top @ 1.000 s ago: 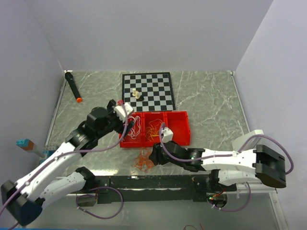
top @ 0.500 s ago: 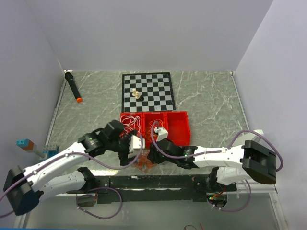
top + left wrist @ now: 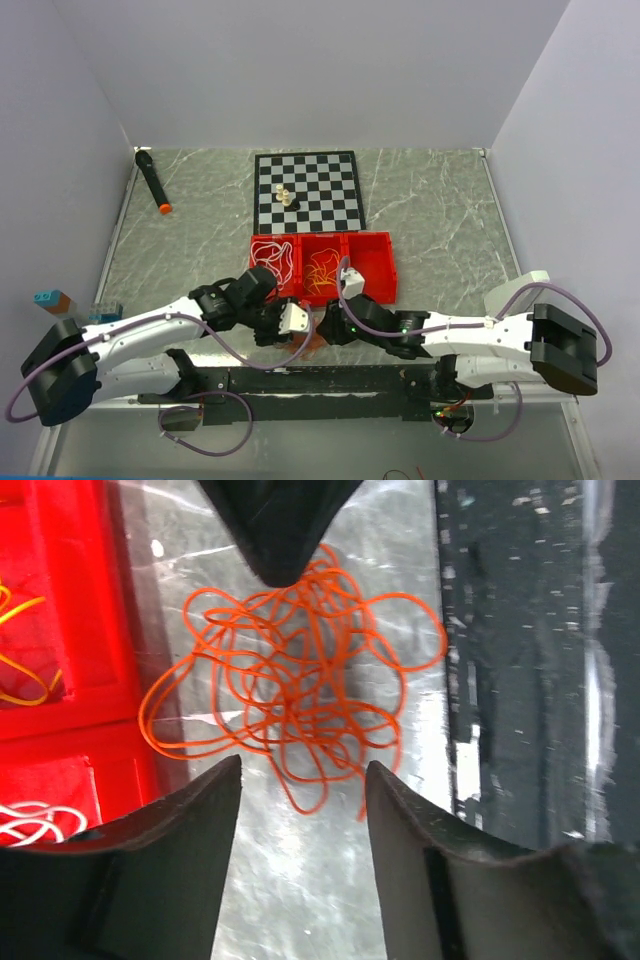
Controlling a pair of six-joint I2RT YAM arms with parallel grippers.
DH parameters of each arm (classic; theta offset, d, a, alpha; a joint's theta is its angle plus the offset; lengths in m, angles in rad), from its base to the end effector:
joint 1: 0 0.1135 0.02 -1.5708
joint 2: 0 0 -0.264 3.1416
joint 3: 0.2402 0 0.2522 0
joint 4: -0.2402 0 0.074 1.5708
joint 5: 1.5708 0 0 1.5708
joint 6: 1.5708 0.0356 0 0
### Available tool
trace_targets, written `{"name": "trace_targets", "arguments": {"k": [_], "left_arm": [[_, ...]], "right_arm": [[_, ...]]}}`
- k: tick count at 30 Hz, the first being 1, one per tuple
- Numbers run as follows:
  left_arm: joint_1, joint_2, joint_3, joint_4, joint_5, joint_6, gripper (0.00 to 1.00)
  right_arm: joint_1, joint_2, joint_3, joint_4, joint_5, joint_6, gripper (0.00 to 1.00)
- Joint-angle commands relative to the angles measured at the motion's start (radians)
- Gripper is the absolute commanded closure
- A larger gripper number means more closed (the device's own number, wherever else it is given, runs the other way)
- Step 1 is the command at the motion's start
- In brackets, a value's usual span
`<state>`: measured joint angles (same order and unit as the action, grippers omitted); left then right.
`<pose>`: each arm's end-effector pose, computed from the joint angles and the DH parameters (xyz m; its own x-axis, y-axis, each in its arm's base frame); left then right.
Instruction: Untangle the cables
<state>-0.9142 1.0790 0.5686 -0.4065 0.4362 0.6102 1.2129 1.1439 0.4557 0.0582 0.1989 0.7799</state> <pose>0.1120 -0.1700 0.1945 0.1042 0.7156 -0.6907 0.9946 -0.0737 0.0737 0.0858 0.2092 0.1804 -0.7531 -0.0457 -0.6564 -0.4679 0.7385 0.4855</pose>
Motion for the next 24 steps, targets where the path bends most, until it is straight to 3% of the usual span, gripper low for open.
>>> {"name": "trace_targets", "arguments": {"k": [1, 7, 11, 13, 18, 22, 24], "left_arm": [[-0.003, 0.042, -0.007, 0.098, -0.010, 0.034, 0.43], [-0.005, 0.087, 0.001, 0.028, 0.035, 0.111, 0.51], [-0.003, 0.099, -0.003, 0.044, 0.003, 0.134, 0.80], [-0.003, 0.098, 0.013, 0.041, -0.011, 0.135, 0.89], [-0.005, 0.078, 0.094, -0.034, -0.030, 0.140, 0.99], [-0.003, 0.049, 0.285, -0.165, -0.018, 0.097, 0.99], [-0.003, 0.032, 0.393, -0.231, -0.002, 0.065, 0.99]], "right_arm": [[-0.004, -0.064, -0.014, 0.015, 0.011, -0.004, 0.66], [-0.006, -0.144, -0.041, -0.003, 0.033, -0.001, 0.67], [-0.010, -0.173, -0.048, -0.017, 0.036, -0.005, 0.67], [-0.013, -0.182, -0.049, -0.026, 0.034, -0.010, 0.67], [-0.024, -0.197, -0.051, -0.044, 0.034, -0.019, 0.67], [-0.030, -0.229, -0.046, -0.089, 0.037, -0.024, 0.66], [-0.032, -0.256, -0.040, -0.106, 0.036, -0.030, 0.61]]}}
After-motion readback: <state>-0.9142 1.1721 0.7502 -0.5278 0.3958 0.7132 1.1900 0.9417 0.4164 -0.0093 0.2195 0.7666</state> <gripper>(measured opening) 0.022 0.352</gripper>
